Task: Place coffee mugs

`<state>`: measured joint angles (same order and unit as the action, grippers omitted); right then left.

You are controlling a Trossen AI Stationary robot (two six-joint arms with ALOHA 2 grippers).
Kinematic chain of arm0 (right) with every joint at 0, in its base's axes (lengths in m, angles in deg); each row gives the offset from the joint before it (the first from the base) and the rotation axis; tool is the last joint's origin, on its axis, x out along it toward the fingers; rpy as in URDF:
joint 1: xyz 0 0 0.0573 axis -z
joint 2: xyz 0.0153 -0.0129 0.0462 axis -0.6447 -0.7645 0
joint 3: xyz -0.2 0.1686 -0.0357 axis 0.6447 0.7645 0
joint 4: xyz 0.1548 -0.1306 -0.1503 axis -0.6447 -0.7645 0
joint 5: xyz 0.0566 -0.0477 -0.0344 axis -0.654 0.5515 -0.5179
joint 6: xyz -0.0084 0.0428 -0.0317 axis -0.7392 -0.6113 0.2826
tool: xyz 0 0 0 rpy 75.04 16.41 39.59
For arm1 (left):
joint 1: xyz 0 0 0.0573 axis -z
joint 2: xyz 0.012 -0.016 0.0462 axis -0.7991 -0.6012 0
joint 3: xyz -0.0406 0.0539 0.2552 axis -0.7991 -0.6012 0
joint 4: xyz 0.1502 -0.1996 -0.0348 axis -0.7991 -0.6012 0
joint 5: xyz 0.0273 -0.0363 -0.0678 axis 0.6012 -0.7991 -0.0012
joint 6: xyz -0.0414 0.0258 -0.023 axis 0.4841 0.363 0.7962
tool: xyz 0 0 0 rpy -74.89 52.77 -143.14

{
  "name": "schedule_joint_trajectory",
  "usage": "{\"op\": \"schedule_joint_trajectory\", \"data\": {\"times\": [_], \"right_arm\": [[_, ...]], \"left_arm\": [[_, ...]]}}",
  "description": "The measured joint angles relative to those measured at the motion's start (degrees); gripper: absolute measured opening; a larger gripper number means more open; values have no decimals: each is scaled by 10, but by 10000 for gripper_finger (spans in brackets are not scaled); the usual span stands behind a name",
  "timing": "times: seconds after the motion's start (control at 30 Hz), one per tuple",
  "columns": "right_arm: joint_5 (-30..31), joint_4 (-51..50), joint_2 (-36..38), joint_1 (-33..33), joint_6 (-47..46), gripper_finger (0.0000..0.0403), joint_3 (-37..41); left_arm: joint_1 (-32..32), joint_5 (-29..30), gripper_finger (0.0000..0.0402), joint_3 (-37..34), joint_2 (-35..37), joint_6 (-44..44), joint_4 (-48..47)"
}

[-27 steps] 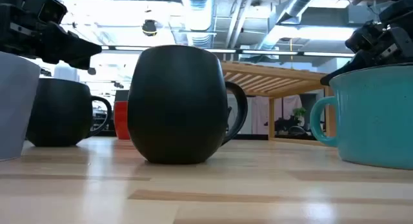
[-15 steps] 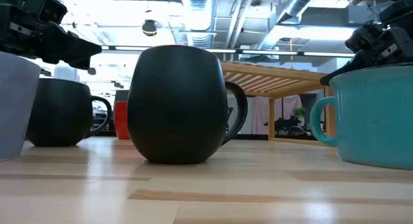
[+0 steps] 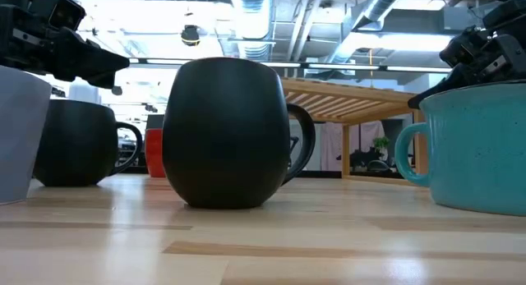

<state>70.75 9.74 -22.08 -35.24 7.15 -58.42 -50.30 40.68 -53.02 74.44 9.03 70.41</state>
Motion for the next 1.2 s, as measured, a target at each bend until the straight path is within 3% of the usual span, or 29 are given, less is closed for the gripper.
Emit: {"op": "schedule_joint_trajectory", "data": {"times": [1.2], "right_arm": [[0, 0, 0, 0, 0, 40, 0]], "left_arm": [[17, -1, 0, 0, -4, 0, 0]]}}
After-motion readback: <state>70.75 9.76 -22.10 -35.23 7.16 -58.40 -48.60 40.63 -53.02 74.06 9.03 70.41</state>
